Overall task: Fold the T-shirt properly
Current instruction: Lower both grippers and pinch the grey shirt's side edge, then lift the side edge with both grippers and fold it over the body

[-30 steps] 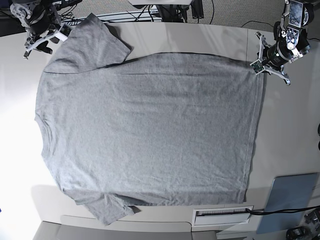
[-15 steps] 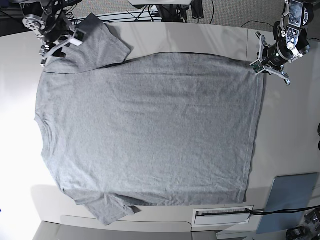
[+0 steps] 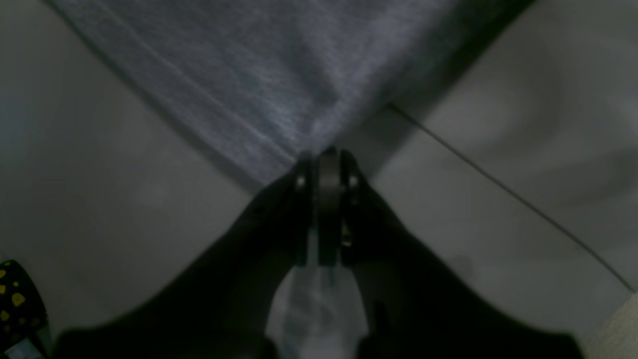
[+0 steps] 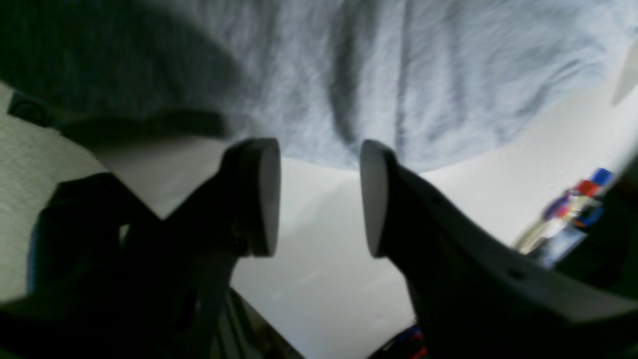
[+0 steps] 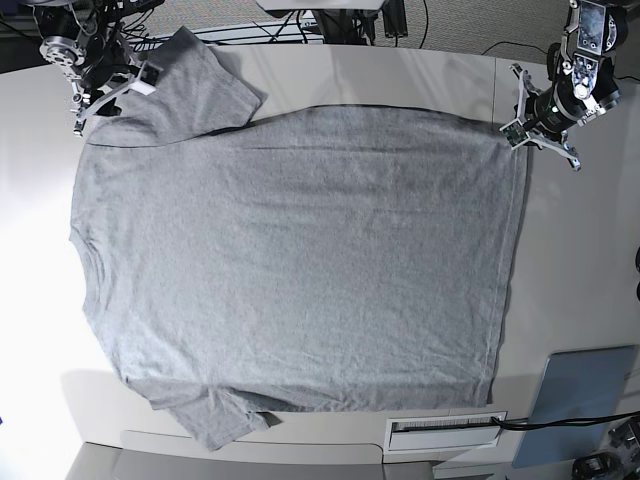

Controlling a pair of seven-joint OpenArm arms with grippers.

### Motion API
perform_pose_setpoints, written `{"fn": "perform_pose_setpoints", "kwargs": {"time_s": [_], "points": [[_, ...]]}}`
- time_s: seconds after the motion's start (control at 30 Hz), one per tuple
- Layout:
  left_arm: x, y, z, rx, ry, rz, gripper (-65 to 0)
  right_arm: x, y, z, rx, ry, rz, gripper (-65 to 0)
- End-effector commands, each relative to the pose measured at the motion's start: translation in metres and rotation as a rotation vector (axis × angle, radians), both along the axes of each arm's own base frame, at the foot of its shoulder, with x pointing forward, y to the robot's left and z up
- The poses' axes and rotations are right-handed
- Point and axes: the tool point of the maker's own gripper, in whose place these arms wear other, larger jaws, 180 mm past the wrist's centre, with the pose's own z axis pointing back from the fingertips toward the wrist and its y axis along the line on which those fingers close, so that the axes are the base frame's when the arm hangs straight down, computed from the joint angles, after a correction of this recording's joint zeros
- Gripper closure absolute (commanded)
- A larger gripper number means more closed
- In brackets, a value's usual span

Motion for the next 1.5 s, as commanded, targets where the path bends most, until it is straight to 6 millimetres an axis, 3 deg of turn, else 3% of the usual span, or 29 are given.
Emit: {"fn": "perform_pose_setpoints", "kwargs": {"time_s": [0.0,0.1,0.23,0.5,0.7,0.8,0.93,1.17,1.3,1.47], "points": [[-0.004,0.007,-0.001,0.031,0.02,-0.011,0.0,0.002,-0.008,0.001,-0.018,-0.004,0.0,-26.1],[-0.004,0.006,-0.001,0.031,0.02,-0.011,0.0,-0.006,-0.013,-0.01,-0.003,0.027,-0.01,-26.1],[-0.004,0.006,-0.001,0.031,0.02,-0.011,0.0,0.0,-0.009,-0.01,0.013,0.014,-0.001,-26.1],[-0.004,0.007,-0.001,0.032,0.02,-0.011,0.0,0.011,0.034,-0.024,0.07,0.04,0.093,-26.1],[-0.004,0.007,-0.001,0.032,0.02,-0.011,0.0,0.019,0.045,-0.027,0.062,0.037,0.114,-26.1],[-0.004,0.006,-0.001,0.028,0.02,-0.01,0.0,0.019,0.045,-0.027,0.062,0.037,0.114,-21.3],[-0.003,0.002,0.0,-0.001,0.018,-0.001,0.0,0.023,0.045,-0.025,0.063,0.013,0.104,-0.9],[-0.003,-0.003,0.002,-0.044,0.015,0.008,0.0,0.038,0.018,-0.012,-0.031,-0.102,-0.036,0.0],[-0.005,-0.01,0.013,-0.11,-0.022,0.062,0.0,0.025,0.015,-0.014,-0.049,-0.076,-0.036,0.0],[-0.024,-0.008,0.03,-0.173,-0.02,0.115,0.0,0.012,0.013,0.001,-0.06,-0.127,-0.049,0.0]]}}
